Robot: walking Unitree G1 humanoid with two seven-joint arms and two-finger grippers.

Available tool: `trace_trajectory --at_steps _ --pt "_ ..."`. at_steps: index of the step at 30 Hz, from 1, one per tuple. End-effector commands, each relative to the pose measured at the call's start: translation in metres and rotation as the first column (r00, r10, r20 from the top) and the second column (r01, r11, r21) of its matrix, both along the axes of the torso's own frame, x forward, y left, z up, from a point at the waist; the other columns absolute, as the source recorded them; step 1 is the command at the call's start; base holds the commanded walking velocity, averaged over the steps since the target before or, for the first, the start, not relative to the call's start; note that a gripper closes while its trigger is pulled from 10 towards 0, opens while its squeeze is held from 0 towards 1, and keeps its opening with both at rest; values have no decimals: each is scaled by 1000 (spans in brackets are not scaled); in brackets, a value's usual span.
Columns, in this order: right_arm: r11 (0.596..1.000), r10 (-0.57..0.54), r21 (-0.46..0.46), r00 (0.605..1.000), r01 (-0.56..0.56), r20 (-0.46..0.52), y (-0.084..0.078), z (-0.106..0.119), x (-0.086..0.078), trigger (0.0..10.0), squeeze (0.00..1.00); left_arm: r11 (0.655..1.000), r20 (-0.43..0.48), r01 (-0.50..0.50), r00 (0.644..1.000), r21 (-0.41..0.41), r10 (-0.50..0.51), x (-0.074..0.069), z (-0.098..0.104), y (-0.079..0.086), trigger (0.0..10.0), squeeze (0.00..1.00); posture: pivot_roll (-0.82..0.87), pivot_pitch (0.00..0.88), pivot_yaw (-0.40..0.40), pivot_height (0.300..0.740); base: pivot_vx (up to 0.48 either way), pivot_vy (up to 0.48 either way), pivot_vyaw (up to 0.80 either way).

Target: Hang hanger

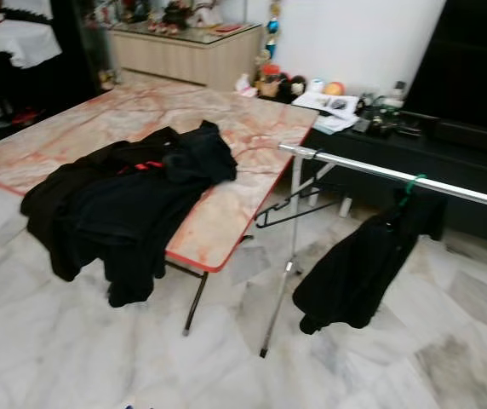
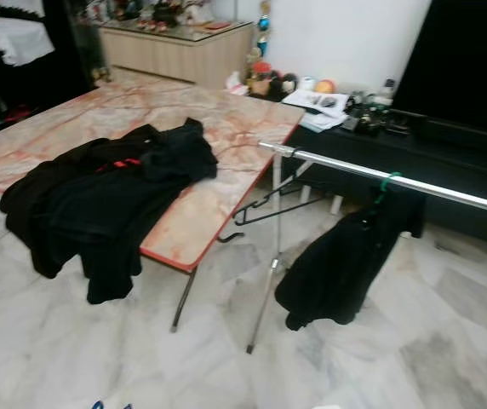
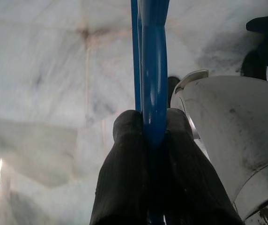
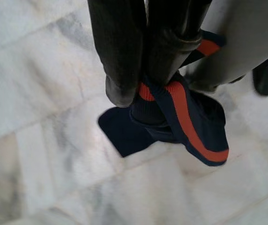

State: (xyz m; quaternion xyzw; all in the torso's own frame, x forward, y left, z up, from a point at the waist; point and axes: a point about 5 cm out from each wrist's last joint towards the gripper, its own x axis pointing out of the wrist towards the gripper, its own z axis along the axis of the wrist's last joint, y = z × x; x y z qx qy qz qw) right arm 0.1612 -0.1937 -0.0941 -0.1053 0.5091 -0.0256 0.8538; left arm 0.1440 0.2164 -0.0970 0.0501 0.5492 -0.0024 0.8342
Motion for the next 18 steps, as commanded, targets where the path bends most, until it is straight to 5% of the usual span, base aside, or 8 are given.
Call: trace_trajectory --at_steps 1,18 --pt "1000 -2 16 1000 1 17 5 1 3 10000 0 1000 -25 16 1000 -4 -17 -7 -3 -1 10000 0 66 0 -19 740 0 0 -800" --pt "1000 -5 10 999 5 51 5 2 4 10000 0 999 -33 34 999 1 -34 -9 -3 0 10000 0 66 0 -17 740 0 0 -706"
